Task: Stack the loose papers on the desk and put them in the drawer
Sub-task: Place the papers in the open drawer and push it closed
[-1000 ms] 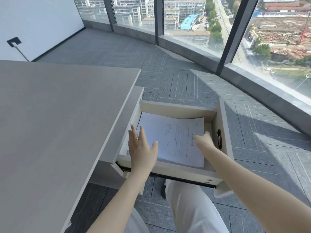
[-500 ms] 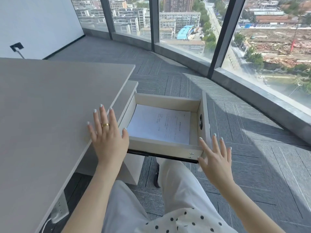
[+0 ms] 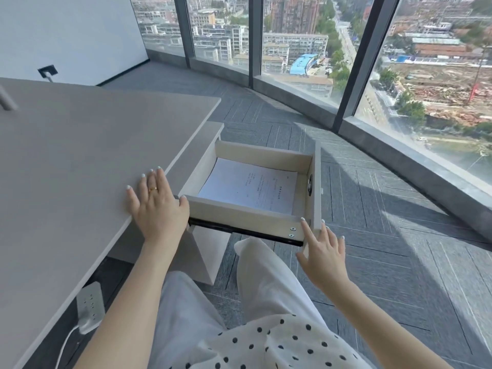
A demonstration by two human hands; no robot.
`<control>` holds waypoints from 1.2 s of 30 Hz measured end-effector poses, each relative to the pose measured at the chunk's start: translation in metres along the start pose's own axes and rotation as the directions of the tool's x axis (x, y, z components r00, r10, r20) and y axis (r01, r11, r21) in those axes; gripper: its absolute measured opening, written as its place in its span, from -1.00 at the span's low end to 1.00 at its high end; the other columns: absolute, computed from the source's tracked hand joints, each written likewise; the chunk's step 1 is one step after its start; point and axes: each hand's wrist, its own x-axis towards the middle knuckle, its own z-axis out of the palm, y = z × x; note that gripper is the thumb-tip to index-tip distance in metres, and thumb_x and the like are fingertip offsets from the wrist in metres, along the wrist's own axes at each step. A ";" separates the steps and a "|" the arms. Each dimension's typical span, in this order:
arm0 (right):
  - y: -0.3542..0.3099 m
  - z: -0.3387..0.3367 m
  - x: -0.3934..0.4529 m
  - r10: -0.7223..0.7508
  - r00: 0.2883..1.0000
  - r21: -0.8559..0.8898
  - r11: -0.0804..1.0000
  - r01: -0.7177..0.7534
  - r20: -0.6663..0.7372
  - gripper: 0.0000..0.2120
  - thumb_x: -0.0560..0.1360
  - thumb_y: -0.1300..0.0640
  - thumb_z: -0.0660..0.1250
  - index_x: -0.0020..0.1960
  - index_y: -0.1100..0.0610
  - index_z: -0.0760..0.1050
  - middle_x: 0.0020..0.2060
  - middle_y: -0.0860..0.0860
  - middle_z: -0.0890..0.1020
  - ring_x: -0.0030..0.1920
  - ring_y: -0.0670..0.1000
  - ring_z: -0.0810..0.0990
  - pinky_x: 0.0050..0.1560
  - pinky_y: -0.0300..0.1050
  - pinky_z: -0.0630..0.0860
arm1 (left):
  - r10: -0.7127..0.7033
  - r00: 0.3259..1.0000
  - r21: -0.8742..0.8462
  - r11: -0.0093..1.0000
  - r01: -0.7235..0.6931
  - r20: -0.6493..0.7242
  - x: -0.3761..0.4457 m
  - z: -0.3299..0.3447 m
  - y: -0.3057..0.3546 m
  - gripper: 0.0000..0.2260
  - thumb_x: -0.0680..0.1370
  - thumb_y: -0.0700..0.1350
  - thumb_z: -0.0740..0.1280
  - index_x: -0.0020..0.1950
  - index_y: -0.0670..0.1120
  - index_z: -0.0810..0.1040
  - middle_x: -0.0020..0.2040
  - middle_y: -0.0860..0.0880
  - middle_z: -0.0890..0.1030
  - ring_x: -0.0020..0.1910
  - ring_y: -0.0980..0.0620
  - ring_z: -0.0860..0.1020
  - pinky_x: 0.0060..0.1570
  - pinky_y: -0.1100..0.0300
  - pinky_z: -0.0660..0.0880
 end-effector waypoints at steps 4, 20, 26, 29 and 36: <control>-0.011 0.004 0.001 -0.017 1.000 0.025 1.000 0.017 0.000 -0.28 0.50 0.01 0.22 0.52 -0.12 -0.13 0.51 0.26 0.05 0.52 0.21 0.02 0.47 0.21 -0.07 | 0.022 1.000 0.021 1.000 -0.022 -0.007 0.000 0.001 -0.003 -0.41 0.52 -0.06 0.20 0.51 -0.20 0.11 0.53 -0.15 0.20 0.52 -0.09 0.14 0.48 -0.05 -0.05; -0.081 0.020 0.018 -0.197 0.980 0.149 0.968 0.199 -0.031 -0.18 0.52 -0.05 0.18 0.51 0.24 -0.25 0.54 0.07 0.06 0.53 0.06 0.02 0.50 0.11 -0.07 | 0.050 0.999 0.033 0.998 -0.049 -0.011 0.000 0.000 -0.006 -0.43 0.49 -0.10 0.25 0.47 -0.21 0.21 0.48 -0.20 0.30 0.48 -0.14 0.24 0.45 -0.05 0.07; -0.107 0.029 0.025 -0.259 0.966 0.153 0.954 0.258 -0.010 -0.25 0.53 0.00 0.17 0.51 0.23 -0.19 0.55 0.06 0.05 0.54 0.06 -0.02 0.48 0.17 -0.17 | 0.054 0.998 0.057 0.997 -0.055 0.012 0.000 0.001 -0.008 -0.43 0.48 -0.09 0.27 0.46 -0.20 0.25 0.47 -0.22 0.31 0.46 -0.16 0.28 0.44 -0.06 0.10; -0.114 0.033 0.029 -0.318 0.948 0.143 0.939 0.313 0.011 -0.24 0.55 0.00 0.15 0.51 0.23 -0.25 0.55 0.06 -0.01 0.55 0.05 -0.10 0.47 0.15 -0.25 | 0.065 0.998 0.079 0.995 -0.064 0.001 0.000 0.000 -0.009 -0.46 0.44 -0.09 0.32 0.39 -0.22 0.35 0.41 -0.24 0.40 0.39 -0.18 0.38 0.39 -0.08 0.23; -0.130 0.044 0.044 -0.473 0.880 0.184 0.870 0.457 0.051 -0.21 0.53 0.01 0.19 0.51 0.21 -0.26 0.55 0.07 -0.07 0.53 0.03 -0.21 0.45 0.00 -0.33 | 0.067 0.991 0.043 0.996 -0.073 0.118 0.006 -0.012 -0.010 -0.48 0.55 -0.04 0.18 0.48 -0.13 0.18 0.53 -0.13 0.20 0.51 -0.08 0.17 0.45 -0.01 0.09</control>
